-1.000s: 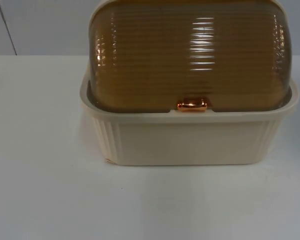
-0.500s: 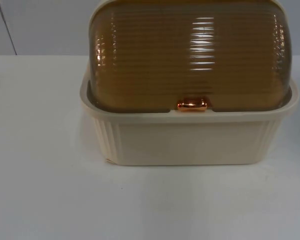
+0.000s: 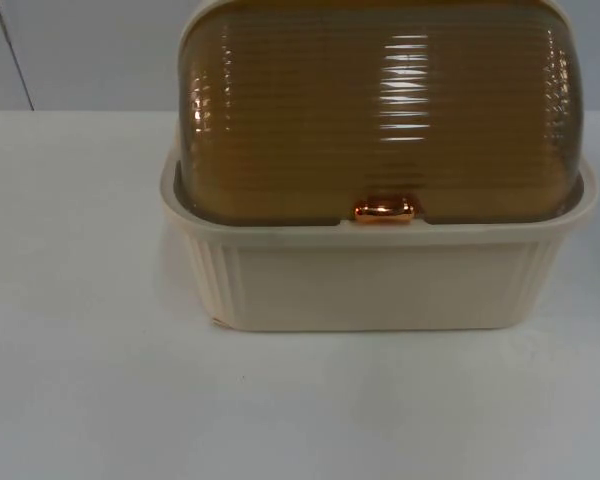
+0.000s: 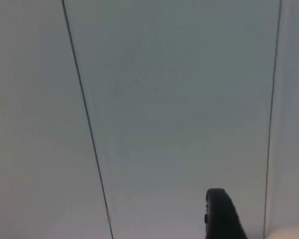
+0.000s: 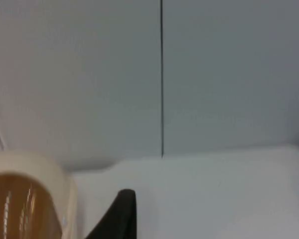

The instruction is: Open the box lid with the left hand, place the block into the box with the right hand, then close the box lid with the left hand.

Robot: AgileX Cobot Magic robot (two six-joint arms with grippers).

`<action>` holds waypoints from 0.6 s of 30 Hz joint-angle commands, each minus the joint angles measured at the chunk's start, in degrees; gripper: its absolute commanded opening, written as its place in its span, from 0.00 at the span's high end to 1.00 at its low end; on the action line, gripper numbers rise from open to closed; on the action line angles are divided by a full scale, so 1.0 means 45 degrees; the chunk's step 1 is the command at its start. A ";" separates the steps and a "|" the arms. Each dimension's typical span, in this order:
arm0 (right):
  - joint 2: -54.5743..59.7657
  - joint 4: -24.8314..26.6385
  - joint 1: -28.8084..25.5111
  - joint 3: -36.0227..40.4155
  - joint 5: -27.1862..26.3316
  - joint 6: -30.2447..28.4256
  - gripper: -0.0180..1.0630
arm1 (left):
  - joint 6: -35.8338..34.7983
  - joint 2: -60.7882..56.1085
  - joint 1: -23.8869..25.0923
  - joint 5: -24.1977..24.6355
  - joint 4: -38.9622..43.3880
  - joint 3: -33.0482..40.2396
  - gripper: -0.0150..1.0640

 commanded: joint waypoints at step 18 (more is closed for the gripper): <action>-0.3594 0.1495 -0.0600 -0.6227 -0.0483 -0.4612 0.01 | 0.2319 -0.6127 0.0674 -0.1439 -0.0058 -0.1660 0.58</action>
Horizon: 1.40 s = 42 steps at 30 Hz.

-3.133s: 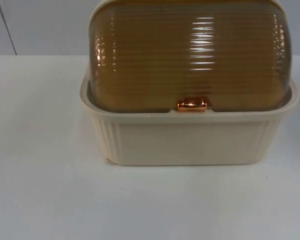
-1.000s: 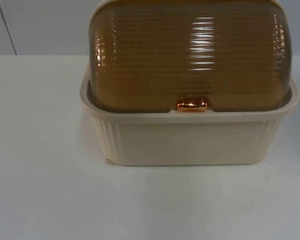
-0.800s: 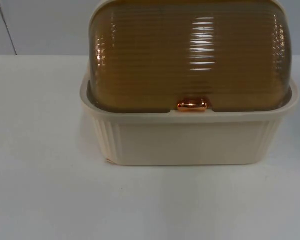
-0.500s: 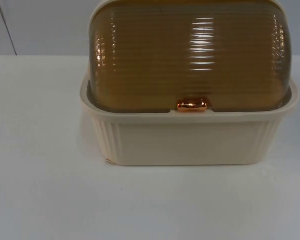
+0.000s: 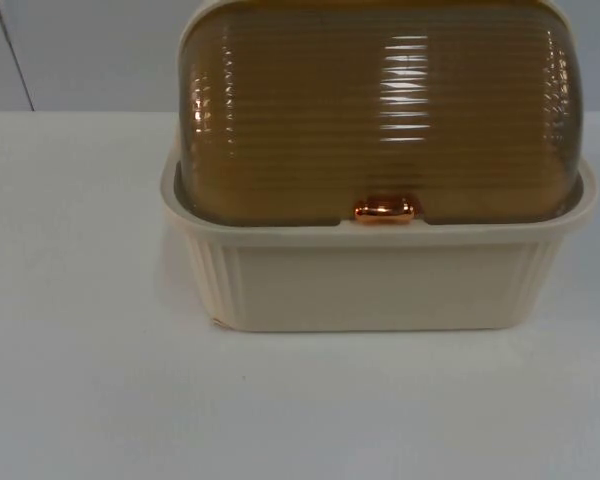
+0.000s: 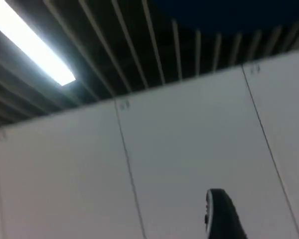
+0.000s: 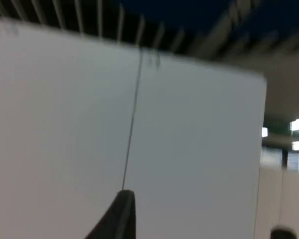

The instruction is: Open the box lid with the left hand, place the block into the box with the right hand, then close the box lid with the left hand.

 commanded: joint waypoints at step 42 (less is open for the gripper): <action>-0.2744 0.2394 0.0345 0.3979 0.2472 -0.0184 0.01 | -0.1566 -0.1886 -0.0517 0.3892 0.0941 0.1612 0.58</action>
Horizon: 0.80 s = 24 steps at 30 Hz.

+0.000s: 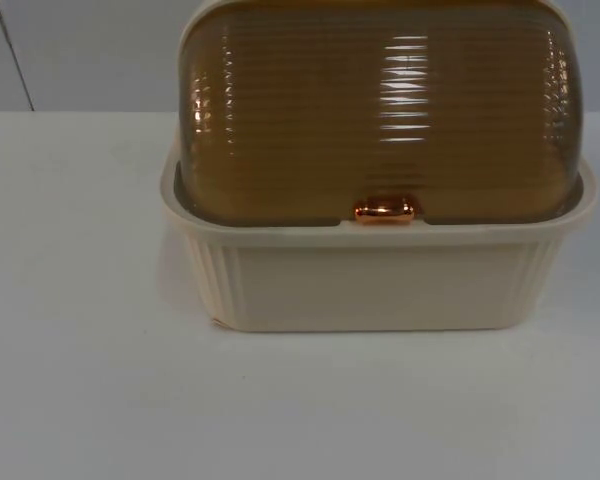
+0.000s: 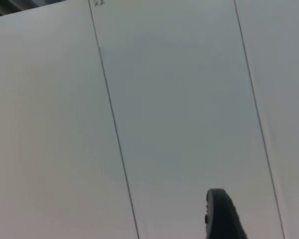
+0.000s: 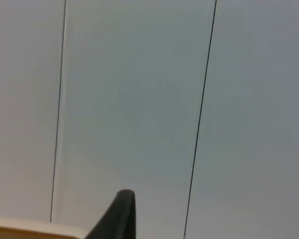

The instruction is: Open the box lid with the left hand, place the block into the box with the right hand, then close the box lid with the left hand.

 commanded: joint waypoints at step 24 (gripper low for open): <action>0.0012 0.0372 0.0274 0.0572 0.0409 0.0133 0.01 | -0.0141 -0.0019 -0.0254 0.0612 -0.0002 0.0285 0.58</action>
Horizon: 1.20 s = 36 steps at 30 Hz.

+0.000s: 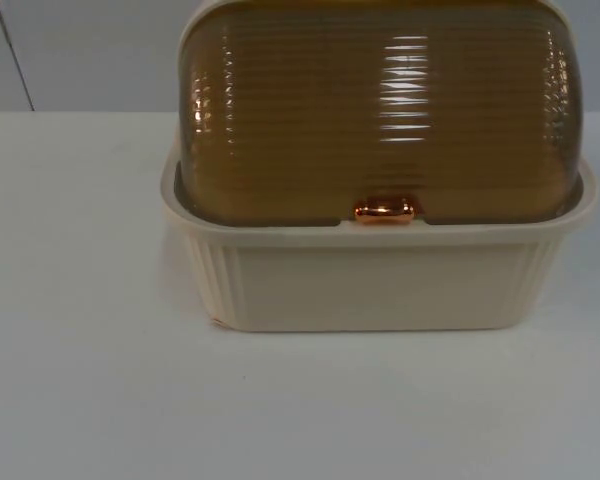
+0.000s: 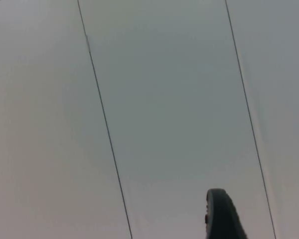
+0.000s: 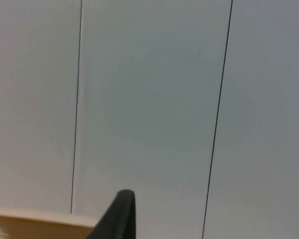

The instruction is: Open the box lid with the left hand, place the block into the box with the right hand, then close the box lid with the left hand.

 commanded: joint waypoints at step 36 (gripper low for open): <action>0.0012 -0.1265 0.0040 0.5622 0.1639 0.1521 0.01 | -0.3840 -0.0019 -0.0043 0.2531 0.2421 0.5809 0.50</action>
